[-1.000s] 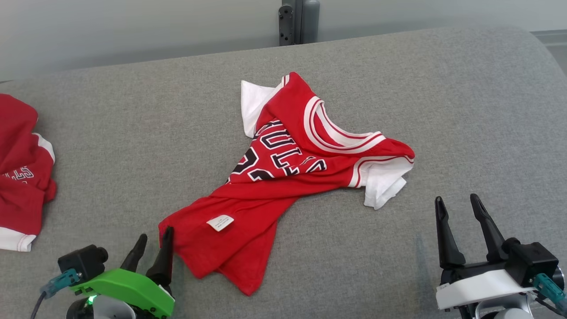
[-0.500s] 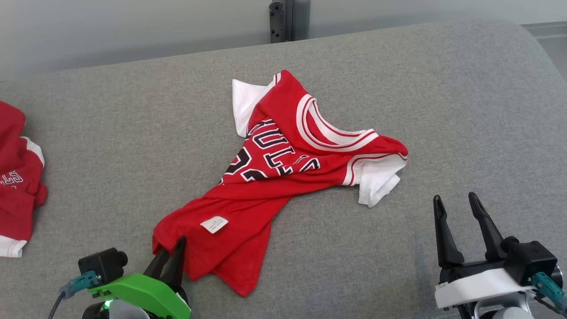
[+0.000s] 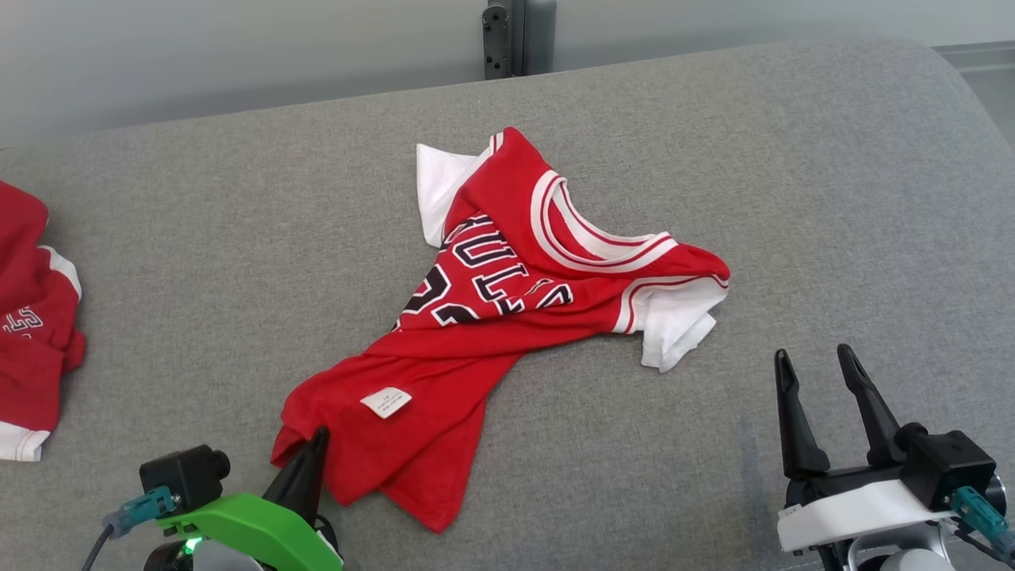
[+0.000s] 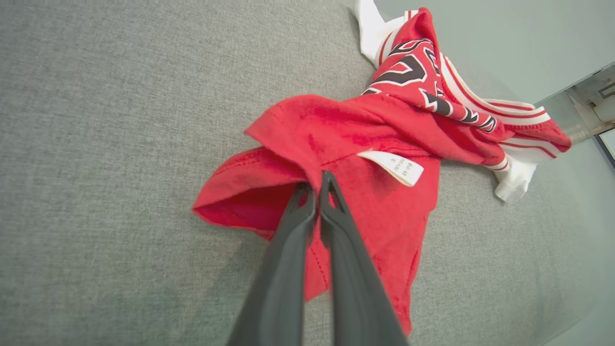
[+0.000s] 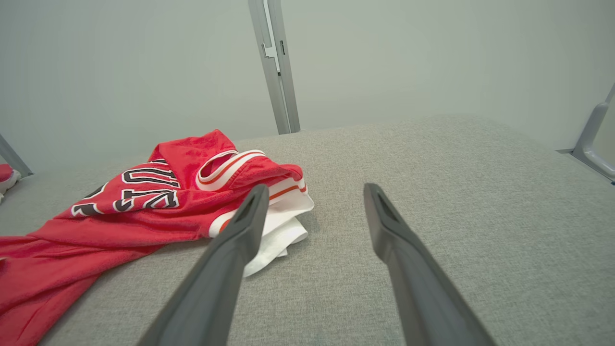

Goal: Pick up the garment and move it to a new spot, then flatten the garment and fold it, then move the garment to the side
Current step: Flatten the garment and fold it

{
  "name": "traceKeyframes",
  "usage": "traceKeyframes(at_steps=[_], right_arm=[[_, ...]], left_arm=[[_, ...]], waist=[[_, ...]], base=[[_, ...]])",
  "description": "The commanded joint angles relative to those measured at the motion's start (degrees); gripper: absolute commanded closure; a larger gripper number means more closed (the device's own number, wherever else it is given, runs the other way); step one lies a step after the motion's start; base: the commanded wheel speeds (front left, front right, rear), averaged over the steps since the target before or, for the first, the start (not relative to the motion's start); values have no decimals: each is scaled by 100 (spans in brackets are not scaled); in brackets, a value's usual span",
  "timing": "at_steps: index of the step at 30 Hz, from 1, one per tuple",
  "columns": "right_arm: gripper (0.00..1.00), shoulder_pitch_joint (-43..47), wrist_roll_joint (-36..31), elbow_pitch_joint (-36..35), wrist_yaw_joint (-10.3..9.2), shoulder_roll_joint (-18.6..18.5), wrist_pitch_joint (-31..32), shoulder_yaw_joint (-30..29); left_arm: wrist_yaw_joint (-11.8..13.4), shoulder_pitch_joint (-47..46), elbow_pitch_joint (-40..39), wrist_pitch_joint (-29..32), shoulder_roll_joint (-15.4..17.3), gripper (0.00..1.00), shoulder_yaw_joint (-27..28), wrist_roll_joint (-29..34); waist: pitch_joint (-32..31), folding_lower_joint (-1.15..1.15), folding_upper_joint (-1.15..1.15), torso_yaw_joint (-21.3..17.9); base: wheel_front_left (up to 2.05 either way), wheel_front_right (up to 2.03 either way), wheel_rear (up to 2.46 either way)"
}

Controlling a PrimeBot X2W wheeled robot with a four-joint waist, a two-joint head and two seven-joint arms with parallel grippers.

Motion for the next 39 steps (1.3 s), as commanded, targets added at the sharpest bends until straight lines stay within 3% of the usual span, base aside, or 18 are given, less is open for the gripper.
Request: traceKeyframes(at_steps=[1, 9, 13, 20, 25, 28, 34, 39], right_arm=[[0, -58, 7, 10, 0, -11, -20, 2], [0, -83, 68, 63, 0, -13, -20, 111], [0, -106, 158, 77, 0, -11, -20, 145], [0, -151, 259, 105, 0, -11, -20, 134], [0, -66, 269, 99, 0, -10, -20, 82], [0, 25, 291, 74, 0, -10, -20, 2], [0, 140, 298, 65, 0, -12, -20, -90], [0, 96, 227, 19, 0, -11, -20, -133]], left_arm=[[19, 27, -51, 15, 84, 100, 39, 85], [45, -675, -265, 294, 652, 100, 358, 207], [9, -1344, -115, 508, 777, 100, 513, 310], [-228, -2775, 593, 695, 696, 100, 574, 662], [-417, -3233, 775, 763, 738, 100, 516, 819], [-417, -2870, 550, 879, 865, 100, 492, 668], [13, -1393, -92, 676, 1232, 100, 579, 301], [291, 18, -271, 180, 1126, 100, 674, -105]], waist=[[-14, 0, 0, -13], [-112, 0, 0, -276], [-103, 0, 0, -475], [-27, 0, 0, -831], [-36, 0, 0, -971], [-60, 0, 0, -972], [-71, 0, 0, -721], [-14, 0, 0, -312]], base=[[0, 0, 0], [0, 0, 0], [0, 0, 0], [0, 0, 0], [0, 0, 0], [0, 0, 0], [0, 0, 0], [0, 0, 0]])
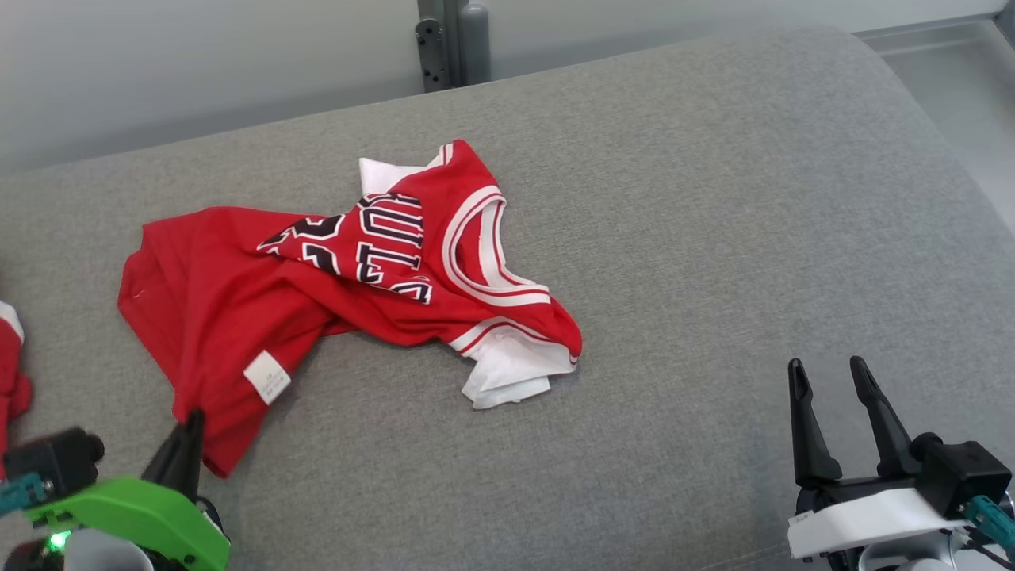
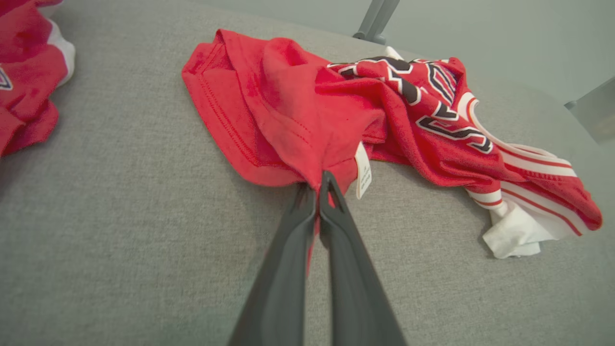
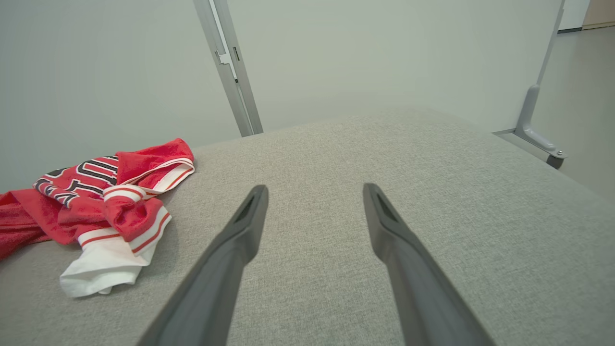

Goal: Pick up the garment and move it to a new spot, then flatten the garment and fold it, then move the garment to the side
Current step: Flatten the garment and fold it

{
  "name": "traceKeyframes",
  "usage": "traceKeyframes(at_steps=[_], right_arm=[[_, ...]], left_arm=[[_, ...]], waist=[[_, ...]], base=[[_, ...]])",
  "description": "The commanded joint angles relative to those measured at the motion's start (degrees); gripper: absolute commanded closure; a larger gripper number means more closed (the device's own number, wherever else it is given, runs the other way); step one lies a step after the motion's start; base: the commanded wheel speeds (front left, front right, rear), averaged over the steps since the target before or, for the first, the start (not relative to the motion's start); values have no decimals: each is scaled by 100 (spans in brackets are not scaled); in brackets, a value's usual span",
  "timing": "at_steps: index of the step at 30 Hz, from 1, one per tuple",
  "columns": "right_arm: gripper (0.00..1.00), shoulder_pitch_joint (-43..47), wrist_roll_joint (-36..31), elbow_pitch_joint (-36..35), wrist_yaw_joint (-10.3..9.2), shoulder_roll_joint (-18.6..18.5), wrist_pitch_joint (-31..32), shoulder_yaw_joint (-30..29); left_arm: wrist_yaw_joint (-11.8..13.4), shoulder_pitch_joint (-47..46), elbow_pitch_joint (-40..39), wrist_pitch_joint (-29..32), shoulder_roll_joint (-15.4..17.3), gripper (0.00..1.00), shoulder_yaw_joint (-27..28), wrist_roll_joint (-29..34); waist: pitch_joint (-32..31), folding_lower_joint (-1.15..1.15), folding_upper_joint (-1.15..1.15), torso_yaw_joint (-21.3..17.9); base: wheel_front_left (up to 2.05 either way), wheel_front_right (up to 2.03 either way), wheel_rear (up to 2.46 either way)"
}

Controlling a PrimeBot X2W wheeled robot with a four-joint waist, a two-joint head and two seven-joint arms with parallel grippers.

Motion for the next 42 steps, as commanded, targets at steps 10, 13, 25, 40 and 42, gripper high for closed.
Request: traceKeyframes(at_steps=[10, 13, 25, 40, 42], right_arm=[[0, -243, -302, -16, 0, -12, -20, 29], [0, -274, -335, -5, 0, -14, -20, 52], [0, -117, -334, -48, 0, -16, -20, 65], [0, -98, -313, -185, 0, -52, -20, 163], [0, -154, -293, -180, 0, -36, -20, 225]], left_arm=[[-526, 514, 1075, -495, -1032, 100, -414, -189], [-695, 427, 1433, -547, -1257, 100, -521, -166], [-171, 635, 1649, -973, -1259, 0, 440, 478], [-87, 400, -192, -99, -1725, 0, -126, 3013], [-282, 57, -9, 253, -1910, 0, -540, 3127]], waist=[[160, 0, 0, 963], [156, 0, 0, 1041], [-42, 0, 0, 719], [-185, 0, 0, -115], [-134, 0, 0, -261]], base=[[0, 0, 0], [0, 0, 0], [0, 0, 0], [0, 0, 0], [0, 0, 0]])
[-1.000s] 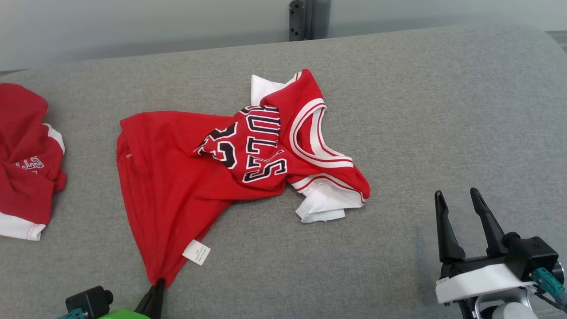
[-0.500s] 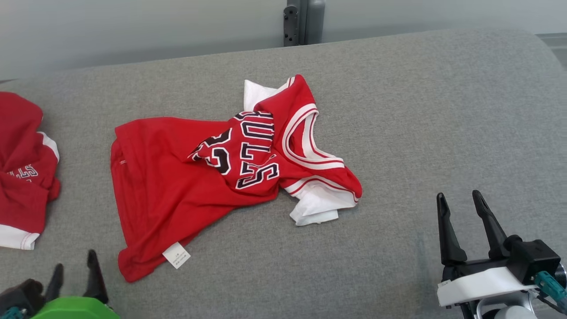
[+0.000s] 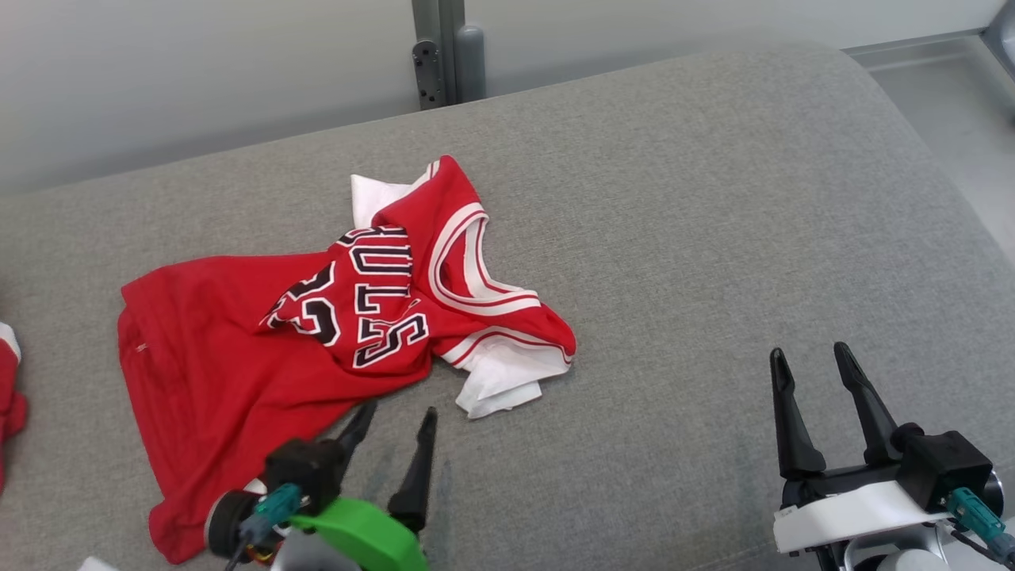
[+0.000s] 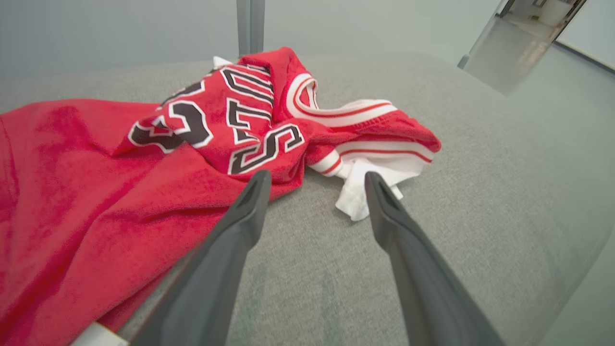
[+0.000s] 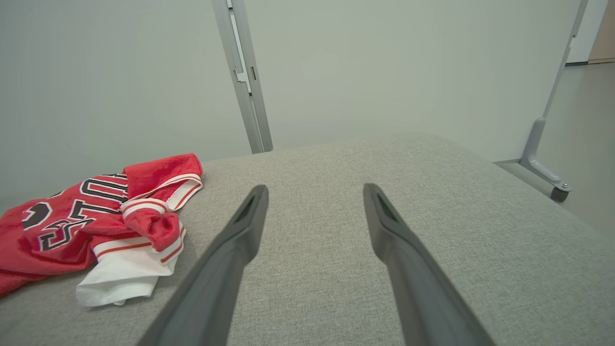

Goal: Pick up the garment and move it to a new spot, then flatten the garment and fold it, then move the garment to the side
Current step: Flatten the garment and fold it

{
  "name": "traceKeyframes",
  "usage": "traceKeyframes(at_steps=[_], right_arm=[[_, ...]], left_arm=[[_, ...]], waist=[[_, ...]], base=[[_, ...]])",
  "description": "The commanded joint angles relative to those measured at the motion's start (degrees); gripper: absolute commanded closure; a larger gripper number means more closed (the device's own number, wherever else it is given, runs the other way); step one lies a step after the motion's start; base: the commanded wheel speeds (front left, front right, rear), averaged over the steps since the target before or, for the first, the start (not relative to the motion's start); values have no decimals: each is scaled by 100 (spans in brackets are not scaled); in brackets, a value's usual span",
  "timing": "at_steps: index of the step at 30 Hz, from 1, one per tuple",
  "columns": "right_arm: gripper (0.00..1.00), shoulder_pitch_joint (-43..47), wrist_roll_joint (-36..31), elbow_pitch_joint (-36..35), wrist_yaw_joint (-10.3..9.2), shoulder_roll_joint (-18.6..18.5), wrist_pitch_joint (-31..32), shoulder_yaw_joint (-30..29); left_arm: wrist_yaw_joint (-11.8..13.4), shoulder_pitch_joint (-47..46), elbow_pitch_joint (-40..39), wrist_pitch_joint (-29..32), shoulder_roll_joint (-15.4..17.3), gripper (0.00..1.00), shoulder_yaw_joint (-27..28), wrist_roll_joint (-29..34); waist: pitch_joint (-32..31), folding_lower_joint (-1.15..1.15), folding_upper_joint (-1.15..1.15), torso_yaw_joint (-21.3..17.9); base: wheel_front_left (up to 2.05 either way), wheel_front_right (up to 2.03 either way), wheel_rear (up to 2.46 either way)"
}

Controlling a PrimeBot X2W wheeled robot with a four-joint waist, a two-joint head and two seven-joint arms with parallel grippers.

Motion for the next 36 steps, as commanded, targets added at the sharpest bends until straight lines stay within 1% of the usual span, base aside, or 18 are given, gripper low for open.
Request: traceKeyframes(at_steps=[1, 4, 6, 8, 10, 13, 17, 25, 26, 27, 28, 29, 33, 36], right_arm=[[0, -95, 23, -9, 0, 8, -20, 33], [0, -112, 59, 7, 0, 10, -20, 59], [0, -126, 86, 29, 0, 23, -20, 79], [0, -137, 96, 38, 0, 27, -20, 87], [0, -178, 173, 38, 0, 29, -20, 101], [0, -211, 271, 40, 0, 31, -20, 107], [0, -202, 339, 57, 0, 31, -20, 113], [0, -224, 475, 73, 0, 31, -20, 165], [0, -221, 489, 72, 0, 31, -20, 166], [0, -218, 499, 67, 0, 31, -20, 163], [0, -216, 503, 62, 0, 32, -20, 163], [0, -217, 504, 62, 0, 31, -20, 160], [0, -228, 530, 79, 0, 31, -20, 154], [0, -235, 546, 88, 0, 31, -20, 154]], left_arm=[[-100, -251, 141, 126, -171, 0, -140, 7], [-310, -745, 607, 378, -556, 0, -495, 114], [-412, -1014, 948, 474, -820, 0, -628, 116], [-493, -1254, 1283, 592, -1015, 0, -749, 138], [-532, -1462, 1609, 708, -1127, 0, -842, 197], [-499, -1671, 2032, 770, -1301, 0, -869, 218], [-425, -1836, 2457, 776, -1521, 0, -740, 36], [-117, -2102, 3147, 675, -1710, 0, -409, -167], [-131, -2139, 3200, 654, -1716, 15, -397, -172], [-152, -2152, 3231, 633, -1727, 51, -364, -224], [-180, -2181, 3268, 616, -1732, 78, -344, -225], [-211, -2216, 3291, 567, -1737, 100, -328, -223], [-443, -2296, 3146, 479, -1825, 100, -206, -505], [-579, -2401, 2811, 503, -1902, 100, -108, -757]], waist=[[71, 0, 0, -300], [150, 0, 0, -515], [194, 0, 0, -645], [234, 0, 0, -775], [277, 0, 0, -902], [316, 0, 0, -1075], [350, 0, 0, -1231], [404, 0, 0, -1438], [411, 0, 0, -1448], [418, 0, 0, -1456], [426, 0, 0, -1465], [433, 0, 0, -1473], [439, 0, 0, -1495], [438, 0, 0, -1510]], base=[[0, 0, 0], [0, 0, 0], [0, 0, 0], [0, 0, 0], [0, 0, 0], [0, 0, 0], [0, 0, 0], [0, 0, 0], [0, 0, 0], [0, 0, 0], [0, 0, 0], [0, 0, 0], [0, 0, 0], [0, 0, 0]])
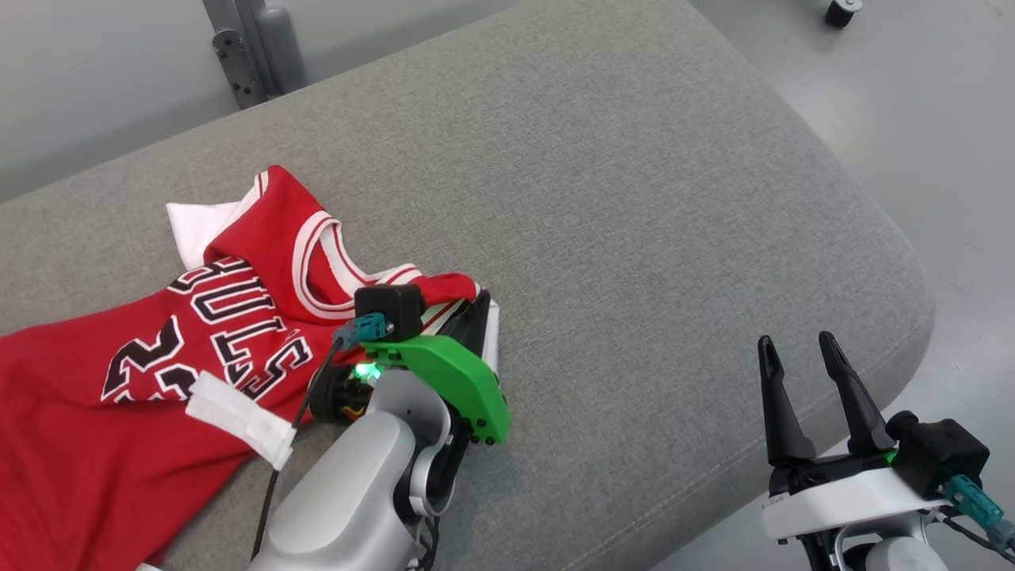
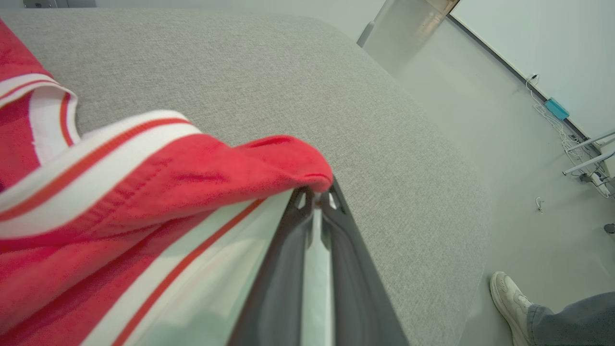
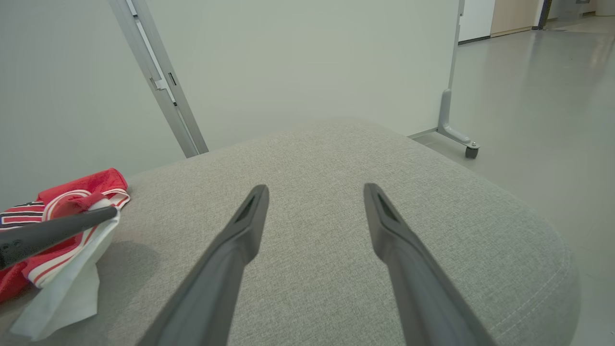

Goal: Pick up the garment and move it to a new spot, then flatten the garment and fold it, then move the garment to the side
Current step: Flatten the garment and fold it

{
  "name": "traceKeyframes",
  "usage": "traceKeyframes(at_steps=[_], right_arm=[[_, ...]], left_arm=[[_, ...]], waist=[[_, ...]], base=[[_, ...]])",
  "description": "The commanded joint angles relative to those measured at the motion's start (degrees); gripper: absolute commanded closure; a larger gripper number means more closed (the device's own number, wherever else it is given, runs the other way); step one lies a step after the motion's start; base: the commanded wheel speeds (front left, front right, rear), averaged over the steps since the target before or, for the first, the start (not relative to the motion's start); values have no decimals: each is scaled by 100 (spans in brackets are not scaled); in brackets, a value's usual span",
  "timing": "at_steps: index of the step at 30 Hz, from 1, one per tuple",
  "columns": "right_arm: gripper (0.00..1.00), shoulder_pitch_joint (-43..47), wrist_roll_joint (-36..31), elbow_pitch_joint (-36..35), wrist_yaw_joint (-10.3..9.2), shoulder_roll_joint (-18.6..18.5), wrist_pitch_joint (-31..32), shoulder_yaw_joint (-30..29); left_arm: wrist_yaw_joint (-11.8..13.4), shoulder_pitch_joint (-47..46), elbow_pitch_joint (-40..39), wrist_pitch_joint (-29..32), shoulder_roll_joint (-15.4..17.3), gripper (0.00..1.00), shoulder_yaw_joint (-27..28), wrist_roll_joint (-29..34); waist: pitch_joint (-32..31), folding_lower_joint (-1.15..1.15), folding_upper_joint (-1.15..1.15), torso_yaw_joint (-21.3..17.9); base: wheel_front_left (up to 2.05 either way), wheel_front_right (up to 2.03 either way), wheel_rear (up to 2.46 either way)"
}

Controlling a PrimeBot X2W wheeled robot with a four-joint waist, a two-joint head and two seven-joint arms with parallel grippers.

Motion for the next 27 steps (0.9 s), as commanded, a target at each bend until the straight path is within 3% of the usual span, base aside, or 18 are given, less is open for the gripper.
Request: traceKeyframes(at_steps=[1, 5, 9, 10, 11, 12, 14, 19, 23, 27], right_arm=[[0, -52, 57, 17, 0, -1, -20, 9], [0, -121, 82, 47, 0, -1, -20, 129], [0, -145, 122, 73, 0, -2, -20, 266], [0, -154, 118, 83, 0, -2, -20, 286], [0, -158, 125, 87, 0, -2, -20, 297], [0, -165, 142, 93, 0, -2, -20, 295], [0, -144, 136, 109, 0, -2, -20, 275], [0, 52, 56, 64, 0, -3, -20, 68], [0, 155, -82, -51, 0, -4, -20, -183], [0, 204, -259, -246, 0, -8, -20, -427]], left_arm=[[-63, -153, -150, 36, -34, 100, 43, -114], [-32, -391, -418, 224, -78, 100, 180, -459], [51, -671, -45, 313, -105, 100, 283, -672], [56, -739, 111, 275, -107, 89, 287, -677], [10, -803, 282, 240, -112, 55, 247, -654], [-2, -870, 477, 142, -114, 0, 256, -626], [17, -1019, 859, -130, -104, 0, 224, -448], [-231, -880, 1246, -648, -115, 0, 80, -364], [-442, -473, 901, -1200, -78, 0, -90, -221], [-351, 44, 306, -1571, 151, 0, -144, 31]], waist=[[-3, 0, -1, -16], [39, 0, -1, -133], [101, 0, -1, -313], [113, 0, -1, -359], [127, 0, -1, -405], [147, 0, -1, -447], [157, 0, -1, -499], [53, 0, -1, -378], [-102, 0, -1, -35], [-267, 0, -1, 447]], base=[[0, 0, 0], [0, 0, 0], [0, 0, 0], [0, 0, 0], [0, 0, 0], [0, 0, 0], [0, 0, 0], [0, 0, 0], [0, 0, 0], [0, 0, 0]])
